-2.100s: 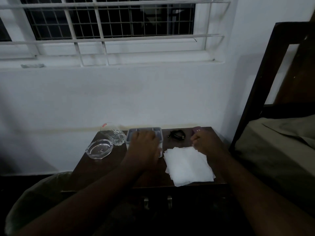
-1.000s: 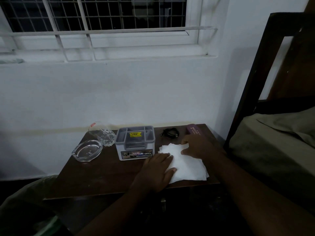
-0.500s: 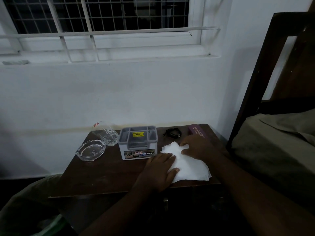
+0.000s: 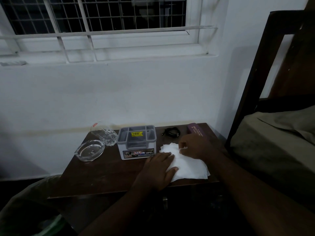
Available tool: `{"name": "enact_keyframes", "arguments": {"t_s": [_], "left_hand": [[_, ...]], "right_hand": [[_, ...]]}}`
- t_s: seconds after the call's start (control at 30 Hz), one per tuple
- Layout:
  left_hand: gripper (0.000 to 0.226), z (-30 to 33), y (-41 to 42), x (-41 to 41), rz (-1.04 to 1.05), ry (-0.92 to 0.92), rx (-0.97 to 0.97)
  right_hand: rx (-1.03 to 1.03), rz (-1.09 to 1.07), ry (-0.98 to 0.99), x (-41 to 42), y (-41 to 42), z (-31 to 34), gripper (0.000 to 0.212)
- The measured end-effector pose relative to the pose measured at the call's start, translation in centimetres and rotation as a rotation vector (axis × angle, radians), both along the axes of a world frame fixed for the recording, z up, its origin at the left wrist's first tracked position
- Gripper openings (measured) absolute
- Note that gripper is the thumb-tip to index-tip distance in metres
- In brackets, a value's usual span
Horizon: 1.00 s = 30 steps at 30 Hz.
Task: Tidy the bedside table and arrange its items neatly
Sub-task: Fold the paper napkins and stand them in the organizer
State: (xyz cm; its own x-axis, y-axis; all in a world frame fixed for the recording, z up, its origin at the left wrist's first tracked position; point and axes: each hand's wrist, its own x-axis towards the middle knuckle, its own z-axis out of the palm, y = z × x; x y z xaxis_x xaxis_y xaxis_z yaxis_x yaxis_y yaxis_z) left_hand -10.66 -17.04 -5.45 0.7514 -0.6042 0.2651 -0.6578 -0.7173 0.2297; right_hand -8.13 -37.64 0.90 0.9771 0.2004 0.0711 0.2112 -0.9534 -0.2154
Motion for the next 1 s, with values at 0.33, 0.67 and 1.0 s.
{"name": "enact_keyframes", "arguments": {"t_s": [0.33, 0.67, 1.0], "left_hand": [[0.072, -0.3, 0.3, 0.2, -0.027, 0.020, -0.009], [0.071, -0.4, 0.2, 0.3, -0.036, 0.000, -0.034], [0.061, -0.8, 0.2, 0.4, -0.041, -0.066, -0.063]], "right_hand": [[0.118, -0.006, 0.082, 0.5, -0.9, -1.0, 0.046], [0.140, 0.112, -0.051, 0.7, -0.5, -2.0, 0.023], [0.222, 0.258, 0.020, 0.8, -0.1, -2.0, 0.011]]}}
